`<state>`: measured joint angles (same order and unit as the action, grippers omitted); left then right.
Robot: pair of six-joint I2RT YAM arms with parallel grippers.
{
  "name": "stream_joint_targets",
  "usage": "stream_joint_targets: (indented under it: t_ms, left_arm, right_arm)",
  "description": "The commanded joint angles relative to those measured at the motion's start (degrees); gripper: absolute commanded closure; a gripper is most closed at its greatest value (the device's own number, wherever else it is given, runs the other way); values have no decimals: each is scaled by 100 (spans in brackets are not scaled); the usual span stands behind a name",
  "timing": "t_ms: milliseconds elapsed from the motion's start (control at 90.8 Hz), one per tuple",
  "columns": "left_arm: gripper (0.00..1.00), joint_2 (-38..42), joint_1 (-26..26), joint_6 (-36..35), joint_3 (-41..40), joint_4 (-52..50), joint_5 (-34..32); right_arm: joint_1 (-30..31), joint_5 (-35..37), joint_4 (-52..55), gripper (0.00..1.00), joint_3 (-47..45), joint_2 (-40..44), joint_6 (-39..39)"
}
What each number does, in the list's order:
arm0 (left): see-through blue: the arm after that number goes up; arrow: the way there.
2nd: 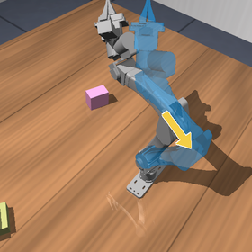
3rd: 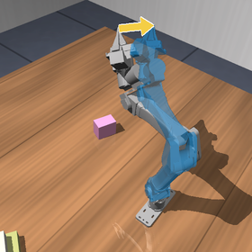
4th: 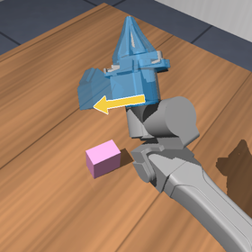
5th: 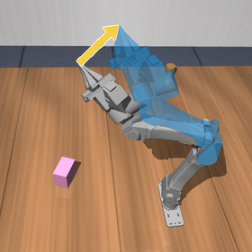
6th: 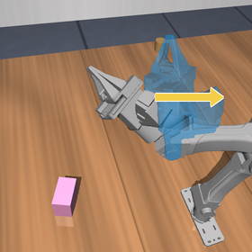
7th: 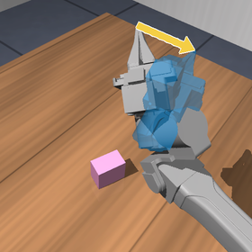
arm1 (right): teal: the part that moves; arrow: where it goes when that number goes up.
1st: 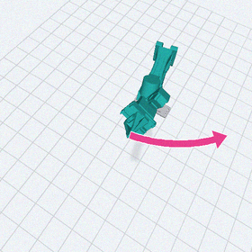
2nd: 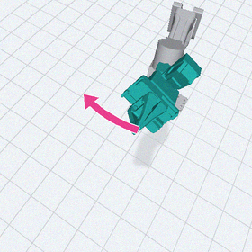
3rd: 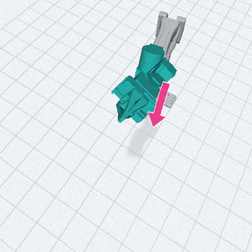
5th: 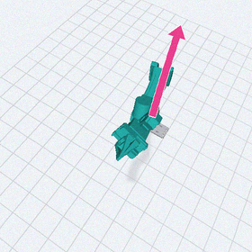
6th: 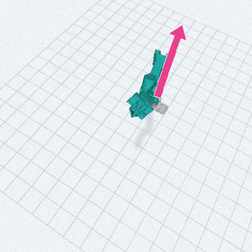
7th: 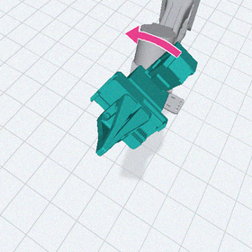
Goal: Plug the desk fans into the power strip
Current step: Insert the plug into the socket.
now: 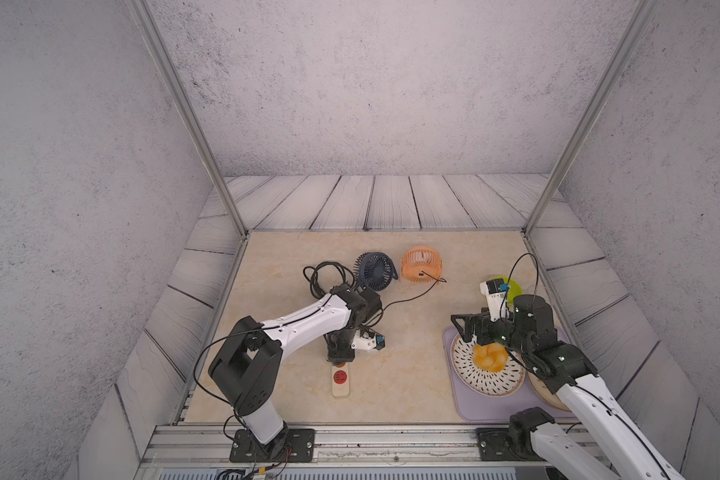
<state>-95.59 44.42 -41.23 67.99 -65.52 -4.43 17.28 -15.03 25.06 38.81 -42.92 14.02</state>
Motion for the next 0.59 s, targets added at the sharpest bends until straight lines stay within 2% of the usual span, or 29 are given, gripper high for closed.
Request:
stream_joint_targets:
  t_ms: [0,308,583]
  left_arm:
    - [100,-172,40,-154,-133,-90,425]
    - [100,-538,41,0,-147,238,449]
    - [100,-829,-182,-290,-416,629,526]
  right_arm:
    - [-18,-79,-28,1,-51,2,-22]
    - [-18,-75,-49,1,-60,3,-9]
    - [-14,-55,-19,1,-78,55,-4]
